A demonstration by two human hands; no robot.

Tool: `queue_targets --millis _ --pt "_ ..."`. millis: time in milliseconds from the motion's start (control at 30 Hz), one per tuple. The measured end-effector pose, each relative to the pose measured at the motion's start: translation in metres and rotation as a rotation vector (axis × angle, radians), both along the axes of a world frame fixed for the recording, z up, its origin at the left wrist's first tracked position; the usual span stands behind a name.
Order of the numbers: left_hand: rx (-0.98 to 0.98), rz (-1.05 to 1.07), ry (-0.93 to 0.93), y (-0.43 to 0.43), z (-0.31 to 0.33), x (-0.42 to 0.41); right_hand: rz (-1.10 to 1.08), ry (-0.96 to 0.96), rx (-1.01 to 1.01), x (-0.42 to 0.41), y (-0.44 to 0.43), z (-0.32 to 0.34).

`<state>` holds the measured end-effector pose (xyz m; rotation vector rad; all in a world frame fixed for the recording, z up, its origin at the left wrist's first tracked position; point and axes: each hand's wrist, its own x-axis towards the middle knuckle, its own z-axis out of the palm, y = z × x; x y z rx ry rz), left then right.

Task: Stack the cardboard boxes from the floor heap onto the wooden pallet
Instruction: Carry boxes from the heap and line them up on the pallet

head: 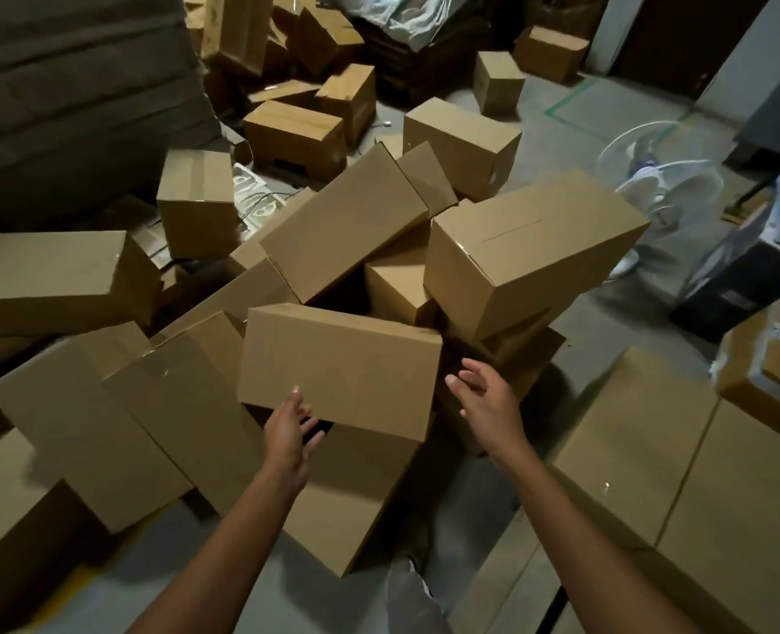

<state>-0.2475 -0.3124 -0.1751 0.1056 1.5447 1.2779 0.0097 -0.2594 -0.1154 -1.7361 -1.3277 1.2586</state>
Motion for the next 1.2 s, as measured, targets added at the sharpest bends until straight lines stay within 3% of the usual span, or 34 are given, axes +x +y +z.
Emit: queue_targets --millis 300,533,667,767,967,1200 --pt "-0.208 -0.017 -0.074 0.173 -0.072 0.04 0.123 -0.147 -0.275 0.012 0.173 -0.104" --pt "-0.346 0.013 -0.038 0.262 -0.161 0.062 0.213 -0.256 -0.291 -0.003 0.268 -0.205" --pt "-0.409 0.072 -0.13 0.295 -0.206 0.069 0.24 -0.309 -0.29 -0.008 0.291 -0.251" --pt "-0.585 0.07 0.011 0.311 -0.237 0.072 0.253 -0.315 -0.329 -0.014 0.296 -0.276" --pt "-0.677 0.164 0.059 0.295 -0.28 0.074 0.224 -0.389 -0.359 -0.007 0.288 -0.296" --pt "-0.503 0.139 0.08 0.237 -0.247 0.076 0.386 -0.445 -0.402 0.002 0.283 -0.312"
